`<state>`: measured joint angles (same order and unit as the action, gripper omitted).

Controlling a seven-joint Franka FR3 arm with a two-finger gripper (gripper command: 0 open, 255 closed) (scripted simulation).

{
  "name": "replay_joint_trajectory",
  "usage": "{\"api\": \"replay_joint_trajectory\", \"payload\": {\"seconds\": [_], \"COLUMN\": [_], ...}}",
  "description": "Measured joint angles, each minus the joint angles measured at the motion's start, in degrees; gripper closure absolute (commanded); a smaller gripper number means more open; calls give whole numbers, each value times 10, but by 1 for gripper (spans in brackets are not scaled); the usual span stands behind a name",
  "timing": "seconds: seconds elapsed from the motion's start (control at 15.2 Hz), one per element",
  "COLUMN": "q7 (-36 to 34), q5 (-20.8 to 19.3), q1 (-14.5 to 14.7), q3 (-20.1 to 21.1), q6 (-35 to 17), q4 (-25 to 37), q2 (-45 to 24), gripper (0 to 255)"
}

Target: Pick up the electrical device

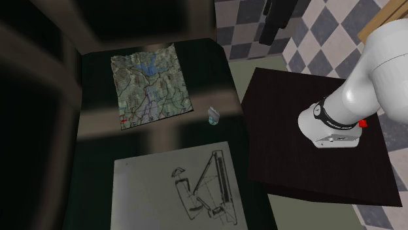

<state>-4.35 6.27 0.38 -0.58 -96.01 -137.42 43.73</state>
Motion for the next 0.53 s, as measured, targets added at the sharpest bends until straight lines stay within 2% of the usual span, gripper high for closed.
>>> {"api": "replay_joint_trajectory", "payload": {"seconds": [0.2, 0.53], "q7": [-5, -25], "q5": [1, 7], "q1": [0, 0], "q3": [5, 25], "q6": [-19, -101], "q4": [-17, -71], "q2": [-6, -50], "gripper": [0, 0]}}
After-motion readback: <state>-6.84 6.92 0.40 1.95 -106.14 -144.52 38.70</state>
